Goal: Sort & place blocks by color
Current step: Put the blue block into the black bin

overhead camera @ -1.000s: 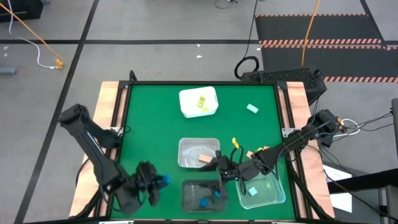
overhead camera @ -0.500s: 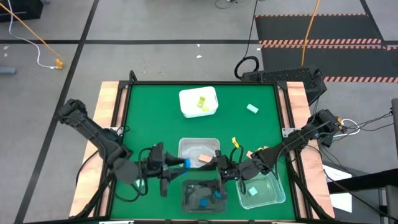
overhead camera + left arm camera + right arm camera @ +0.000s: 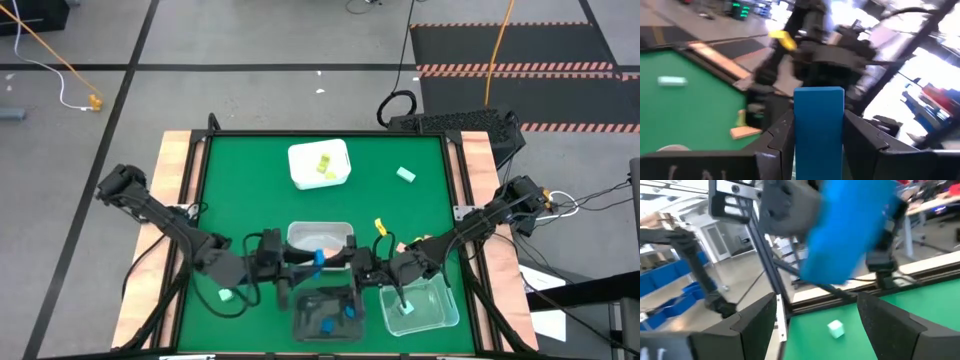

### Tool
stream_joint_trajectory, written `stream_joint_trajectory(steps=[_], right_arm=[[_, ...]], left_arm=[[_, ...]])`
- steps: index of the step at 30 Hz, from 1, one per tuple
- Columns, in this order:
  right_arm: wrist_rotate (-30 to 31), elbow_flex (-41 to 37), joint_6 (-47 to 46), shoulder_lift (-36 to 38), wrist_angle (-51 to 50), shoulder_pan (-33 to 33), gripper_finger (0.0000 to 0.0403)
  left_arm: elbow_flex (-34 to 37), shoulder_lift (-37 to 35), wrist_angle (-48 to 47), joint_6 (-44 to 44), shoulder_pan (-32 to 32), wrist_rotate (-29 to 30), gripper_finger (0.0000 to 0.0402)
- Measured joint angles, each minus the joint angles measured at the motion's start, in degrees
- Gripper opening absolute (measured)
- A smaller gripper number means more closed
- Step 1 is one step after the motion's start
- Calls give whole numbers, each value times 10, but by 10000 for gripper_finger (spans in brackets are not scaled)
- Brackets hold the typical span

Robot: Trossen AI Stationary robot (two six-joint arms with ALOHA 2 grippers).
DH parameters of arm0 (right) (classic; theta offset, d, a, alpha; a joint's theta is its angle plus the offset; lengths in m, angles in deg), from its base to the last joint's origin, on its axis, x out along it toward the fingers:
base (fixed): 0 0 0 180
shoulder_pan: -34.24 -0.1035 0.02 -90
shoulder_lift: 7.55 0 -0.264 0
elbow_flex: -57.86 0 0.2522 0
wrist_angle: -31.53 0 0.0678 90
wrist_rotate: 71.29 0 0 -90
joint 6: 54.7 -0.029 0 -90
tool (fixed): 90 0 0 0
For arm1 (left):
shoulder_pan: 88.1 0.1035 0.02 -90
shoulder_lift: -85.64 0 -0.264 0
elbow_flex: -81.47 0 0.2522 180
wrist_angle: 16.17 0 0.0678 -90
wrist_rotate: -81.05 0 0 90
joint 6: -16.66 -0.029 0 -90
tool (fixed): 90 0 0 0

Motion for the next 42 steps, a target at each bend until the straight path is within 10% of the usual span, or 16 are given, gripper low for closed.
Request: stream_joint_trajectory(steps=[15,25,42], right_arm=[[281,0,64,0,-38,-1,267],[329,0,97,0,-44,2,260],[324,0,78,1,-55,3,41]], left_arm=[[0,63,-3,119,55,84,128],[0,63,-2,125,85,79,128],[0,63,-3,119,88,74,177]])
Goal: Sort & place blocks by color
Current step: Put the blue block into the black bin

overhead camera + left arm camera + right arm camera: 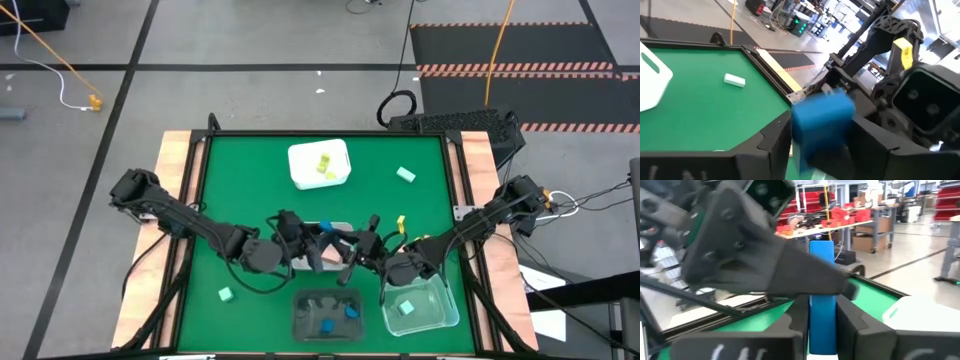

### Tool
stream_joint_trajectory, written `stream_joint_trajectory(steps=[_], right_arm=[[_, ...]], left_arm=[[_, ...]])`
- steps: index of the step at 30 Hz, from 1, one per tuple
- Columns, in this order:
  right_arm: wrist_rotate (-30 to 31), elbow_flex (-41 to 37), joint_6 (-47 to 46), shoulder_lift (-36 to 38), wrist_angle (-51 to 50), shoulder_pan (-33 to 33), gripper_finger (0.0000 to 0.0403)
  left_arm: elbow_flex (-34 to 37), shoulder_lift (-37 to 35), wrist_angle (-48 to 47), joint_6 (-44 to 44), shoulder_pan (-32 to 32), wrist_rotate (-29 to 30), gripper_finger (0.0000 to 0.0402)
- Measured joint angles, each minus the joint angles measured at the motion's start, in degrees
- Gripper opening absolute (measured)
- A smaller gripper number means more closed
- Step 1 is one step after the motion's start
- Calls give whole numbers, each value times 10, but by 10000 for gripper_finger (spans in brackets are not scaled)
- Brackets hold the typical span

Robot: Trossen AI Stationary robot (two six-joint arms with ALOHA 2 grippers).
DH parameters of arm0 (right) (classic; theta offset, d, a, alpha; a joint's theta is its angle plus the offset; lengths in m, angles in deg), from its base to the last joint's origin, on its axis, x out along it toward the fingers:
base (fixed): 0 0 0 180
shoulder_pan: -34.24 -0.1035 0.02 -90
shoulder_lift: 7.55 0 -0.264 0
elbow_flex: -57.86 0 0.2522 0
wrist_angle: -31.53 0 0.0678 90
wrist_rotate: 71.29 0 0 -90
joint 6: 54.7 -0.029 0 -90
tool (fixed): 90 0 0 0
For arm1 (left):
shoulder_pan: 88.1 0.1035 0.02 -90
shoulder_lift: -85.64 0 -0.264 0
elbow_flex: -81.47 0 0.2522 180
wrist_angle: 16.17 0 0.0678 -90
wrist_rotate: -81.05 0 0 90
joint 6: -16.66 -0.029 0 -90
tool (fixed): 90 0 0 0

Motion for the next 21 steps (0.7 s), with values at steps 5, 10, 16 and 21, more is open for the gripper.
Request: stream_joint_trajectory(steps=[5,10,16,21], right_arm=[[-5,0,0,-1,1,0,37],[-4,0,1,7,-17,-2,37],[-8,0,-86,66,-176,-12,37],[-119,0,-228,123,-329,-15,37]], left_arm=[[0,0,1,0,0,-6,199],[0,0,0,0,0,-6,201],[0,-1,3,-17,5,-4,202],[0,-7,4,-22,18,-1,202]])
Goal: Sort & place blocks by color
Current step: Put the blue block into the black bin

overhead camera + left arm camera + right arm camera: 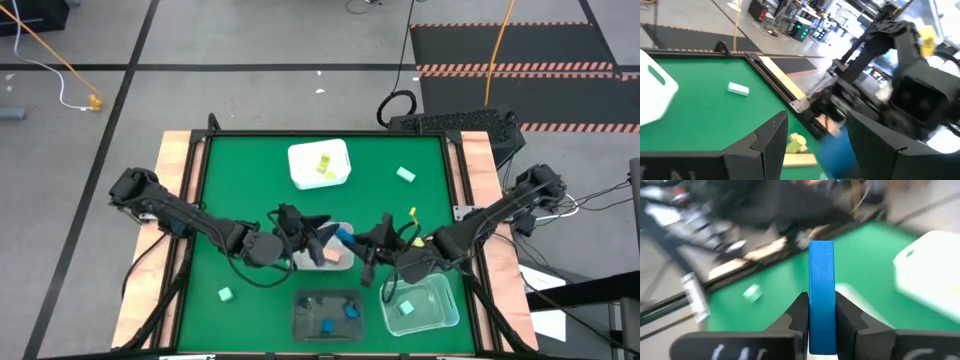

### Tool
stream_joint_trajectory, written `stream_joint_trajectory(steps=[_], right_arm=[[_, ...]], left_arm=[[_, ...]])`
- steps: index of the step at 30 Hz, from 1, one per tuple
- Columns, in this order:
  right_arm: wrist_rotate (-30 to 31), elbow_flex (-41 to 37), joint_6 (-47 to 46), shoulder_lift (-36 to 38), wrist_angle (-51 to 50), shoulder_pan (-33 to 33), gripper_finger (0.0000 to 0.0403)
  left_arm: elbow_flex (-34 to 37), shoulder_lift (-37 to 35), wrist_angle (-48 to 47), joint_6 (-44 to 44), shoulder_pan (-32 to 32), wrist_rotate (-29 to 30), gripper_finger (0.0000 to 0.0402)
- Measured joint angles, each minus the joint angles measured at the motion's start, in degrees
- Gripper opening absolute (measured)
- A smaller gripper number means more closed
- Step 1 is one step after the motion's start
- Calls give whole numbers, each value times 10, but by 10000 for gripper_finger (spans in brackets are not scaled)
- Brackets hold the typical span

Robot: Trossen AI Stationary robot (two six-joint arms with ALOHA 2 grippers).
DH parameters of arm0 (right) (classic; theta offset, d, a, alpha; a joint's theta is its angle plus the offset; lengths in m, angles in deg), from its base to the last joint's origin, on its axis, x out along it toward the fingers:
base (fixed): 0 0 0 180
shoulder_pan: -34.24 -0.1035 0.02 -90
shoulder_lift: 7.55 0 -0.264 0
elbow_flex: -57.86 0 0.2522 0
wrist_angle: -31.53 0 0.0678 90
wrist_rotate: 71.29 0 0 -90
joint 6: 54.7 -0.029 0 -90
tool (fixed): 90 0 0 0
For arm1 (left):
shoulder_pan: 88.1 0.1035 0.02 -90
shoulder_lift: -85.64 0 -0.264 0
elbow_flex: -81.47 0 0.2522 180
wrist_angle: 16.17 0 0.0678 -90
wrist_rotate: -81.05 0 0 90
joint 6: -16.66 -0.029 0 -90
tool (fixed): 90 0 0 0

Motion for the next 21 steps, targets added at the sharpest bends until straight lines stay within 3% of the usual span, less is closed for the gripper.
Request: stream_joint_trajectory(steps=[5,10,17,21], right_arm=[[-138,0,-56,18,-28,-7,37],[-167,0,20,14,81,-36,37],[-166,0,160,14,269,-54,37],[-167,0,200,14,321,-58,37]], left_arm=[[-1,-8,-9,-54,10,1,202],[0,-19,-110,-89,10,1,202],[0,-29,-346,53,-24,-16,202],[0,-29,-451,163,-51,-38,202]])
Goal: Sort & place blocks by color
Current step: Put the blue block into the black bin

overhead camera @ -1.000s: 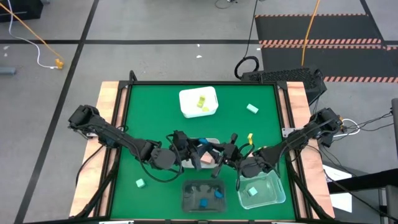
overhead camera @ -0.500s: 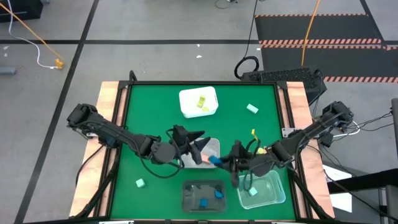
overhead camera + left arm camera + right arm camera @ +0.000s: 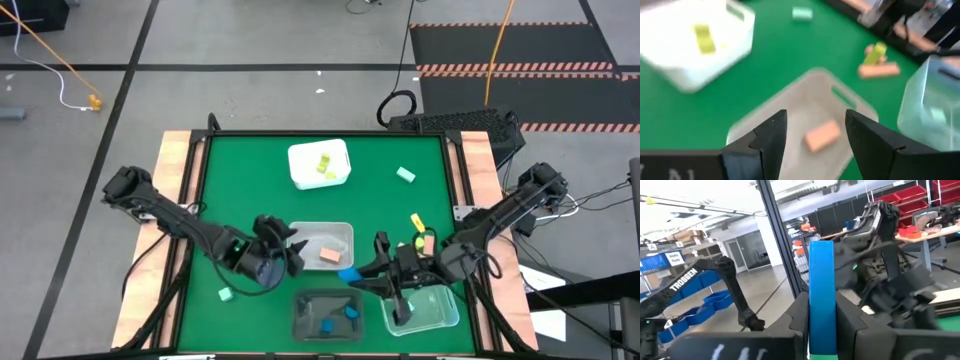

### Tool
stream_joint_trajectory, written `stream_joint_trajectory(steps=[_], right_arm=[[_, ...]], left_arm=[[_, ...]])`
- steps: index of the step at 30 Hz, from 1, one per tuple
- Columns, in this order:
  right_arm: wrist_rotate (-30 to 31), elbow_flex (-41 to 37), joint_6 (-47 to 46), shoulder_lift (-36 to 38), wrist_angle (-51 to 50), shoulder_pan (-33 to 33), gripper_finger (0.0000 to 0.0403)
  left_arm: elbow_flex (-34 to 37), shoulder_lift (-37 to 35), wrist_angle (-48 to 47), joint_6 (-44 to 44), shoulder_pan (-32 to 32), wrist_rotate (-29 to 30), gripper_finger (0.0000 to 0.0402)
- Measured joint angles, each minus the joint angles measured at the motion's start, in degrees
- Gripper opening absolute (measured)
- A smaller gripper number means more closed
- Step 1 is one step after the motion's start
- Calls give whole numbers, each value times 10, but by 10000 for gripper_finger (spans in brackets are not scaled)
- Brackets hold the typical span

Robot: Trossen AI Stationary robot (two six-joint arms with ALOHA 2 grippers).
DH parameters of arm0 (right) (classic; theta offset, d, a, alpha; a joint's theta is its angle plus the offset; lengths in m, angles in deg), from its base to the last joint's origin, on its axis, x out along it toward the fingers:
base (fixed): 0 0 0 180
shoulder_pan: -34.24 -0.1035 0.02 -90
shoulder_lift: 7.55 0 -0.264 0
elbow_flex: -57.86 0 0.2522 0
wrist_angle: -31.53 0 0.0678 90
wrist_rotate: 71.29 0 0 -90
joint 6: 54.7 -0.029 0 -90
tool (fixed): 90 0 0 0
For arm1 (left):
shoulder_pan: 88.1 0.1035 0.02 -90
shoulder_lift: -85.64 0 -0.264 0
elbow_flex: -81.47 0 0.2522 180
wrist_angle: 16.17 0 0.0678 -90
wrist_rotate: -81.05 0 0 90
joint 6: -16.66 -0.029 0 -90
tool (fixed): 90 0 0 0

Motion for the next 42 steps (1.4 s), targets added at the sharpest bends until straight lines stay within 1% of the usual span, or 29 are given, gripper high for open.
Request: stream_joint_trajectory(steps=[4,7,11,13,15,18,24,30,36,42], right_arm=[[1,0,5,-9,19,1,37],[0,0,5,-24,37,1,37],[-2,0,15,-48,86,1,37],[-15,0,20,-59,113,1,37],[-28,0,21,-64,127,1,37],[-30,0,21,-70,144,1,37],[-30,0,9,-72,120,1,37],[-30,0,-81,-111,59,1,37],[-34,0,-196,-174,34,1,37],[-96,0,-304,-214,31,9,41]], left_arm=[[0,0,-72,88,-29,-11,202],[0,0,-103,122,-54,-11,202],[0,0,-135,163,-87,-11,202],[0,0,-149,184,-100,-11,202],[0,0,-164,201,-110,-11,202],[0,0,-181,220,-120,-11,202],[0,0,-180,224,-120,-10,202],[0,0,-180,217,-120,-10,202],[0,0,-179,204,-120,-10,202],[0,0,-180,197,-120,-25,202]])
